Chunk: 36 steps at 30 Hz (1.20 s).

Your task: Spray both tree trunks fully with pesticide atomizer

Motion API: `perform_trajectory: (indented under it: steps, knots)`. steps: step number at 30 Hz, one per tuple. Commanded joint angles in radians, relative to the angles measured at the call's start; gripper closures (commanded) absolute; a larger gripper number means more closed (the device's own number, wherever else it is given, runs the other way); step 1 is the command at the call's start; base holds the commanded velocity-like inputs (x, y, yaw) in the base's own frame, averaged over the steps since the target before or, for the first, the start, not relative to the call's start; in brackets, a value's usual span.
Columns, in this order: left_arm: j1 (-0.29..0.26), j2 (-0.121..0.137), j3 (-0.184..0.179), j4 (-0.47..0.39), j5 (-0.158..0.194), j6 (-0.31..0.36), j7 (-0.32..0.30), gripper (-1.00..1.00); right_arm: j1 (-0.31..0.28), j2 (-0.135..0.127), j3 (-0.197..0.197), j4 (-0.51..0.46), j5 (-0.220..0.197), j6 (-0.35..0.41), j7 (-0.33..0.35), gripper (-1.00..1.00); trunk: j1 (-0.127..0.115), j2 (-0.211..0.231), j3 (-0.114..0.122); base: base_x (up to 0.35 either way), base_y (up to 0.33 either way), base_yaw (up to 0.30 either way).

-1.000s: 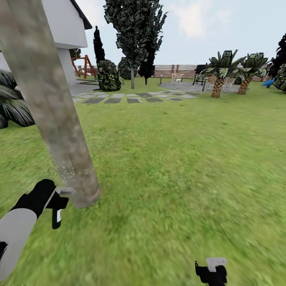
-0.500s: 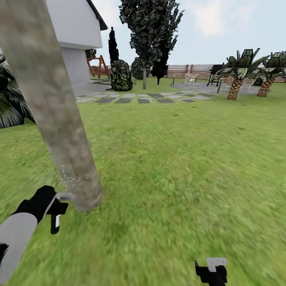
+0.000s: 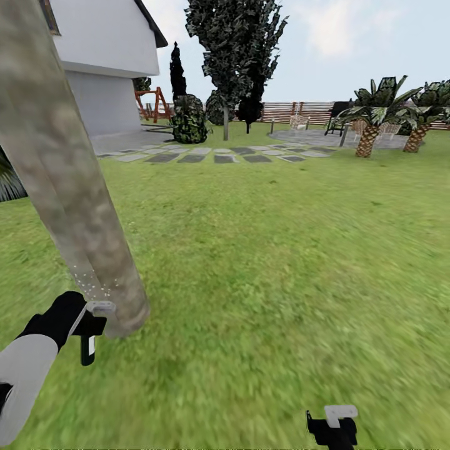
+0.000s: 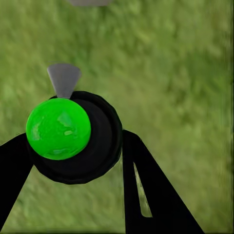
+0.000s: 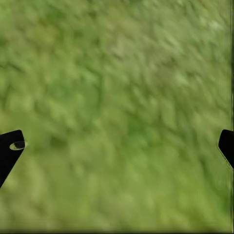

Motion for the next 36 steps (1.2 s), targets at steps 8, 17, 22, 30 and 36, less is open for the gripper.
perform_trajectory:
  steps: [8,17,22,30,36]
  knots:
    - [-0.001,-0.001,0.009,-0.002,-0.011,0.004,-0.001,1.0,0.0,0.0,0.009,0.0,-0.01,-0.003,-0.001,-1.0,0.0,0.0,-0.001,-0.017,-0.277,0.192]
    - [-0.001,-0.001,0.009,-0.002,-0.011,0.004,-0.001,1.0,0.0,0.0,0.009,0.0,-0.01,-0.003,0.0,-1.0,0.0,0.0,-0.001,0.214,-0.215,0.113]
    - [-0.001,-0.001,0.009,-0.002,-0.011,0.004,-0.001,1.0,0.0,0.0,0.009,0.0,-0.011,-0.003,0.0,-1.0,0.0,0.0,-0.001,0.181,-0.229,0.001]
    - [-0.001,-0.001,0.009,-0.002,-0.011,0.004,0.002,1.0,0.0,0.0,0.009,0.0,-0.01,-0.003,0.0,-1.0,0.0,0.0,-0.001,0.123,-0.258,0.112]
    - [-0.001,-0.001,0.003,-0.032,-0.011,0.013,0.002,1.0,0.0,0.0,0.009,0.0,-0.01,-0.003,0.0,-1.0,0.0,0.0,-0.001,0.069,-0.252,0.273]
